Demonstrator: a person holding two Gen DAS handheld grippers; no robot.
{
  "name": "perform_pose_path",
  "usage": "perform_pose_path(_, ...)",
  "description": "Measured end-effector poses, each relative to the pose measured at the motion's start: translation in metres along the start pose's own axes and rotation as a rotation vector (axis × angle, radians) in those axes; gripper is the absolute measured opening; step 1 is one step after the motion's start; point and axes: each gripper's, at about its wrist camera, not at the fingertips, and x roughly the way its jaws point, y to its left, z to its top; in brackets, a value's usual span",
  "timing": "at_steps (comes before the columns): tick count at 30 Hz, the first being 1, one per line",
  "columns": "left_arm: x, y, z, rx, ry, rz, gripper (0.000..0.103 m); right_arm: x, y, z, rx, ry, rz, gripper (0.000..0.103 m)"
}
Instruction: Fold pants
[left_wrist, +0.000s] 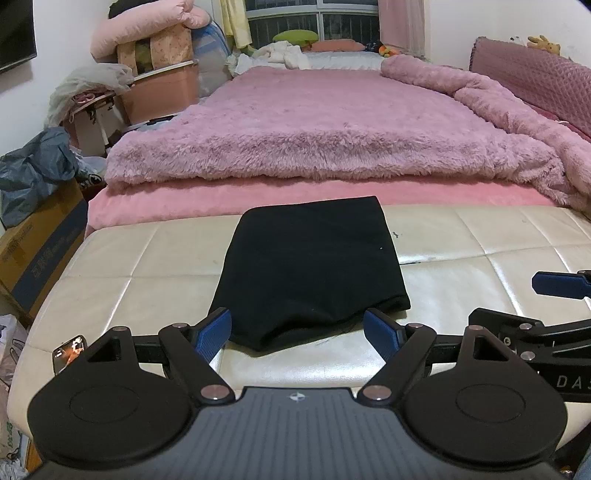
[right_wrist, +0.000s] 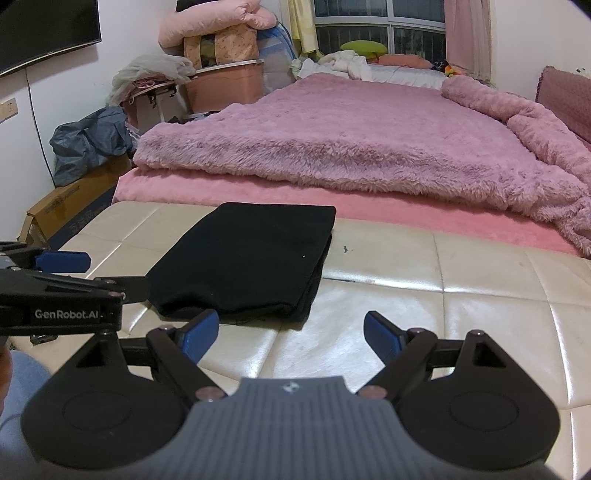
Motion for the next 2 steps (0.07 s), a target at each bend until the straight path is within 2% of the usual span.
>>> perform_pose_path(2, 0.0, 0.0005, 0.0, -0.002, -0.001, 0.001, 0.095, 0.0005, 0.0002, 0.0003, -0.001, 0.0, 0.0, 0.082)
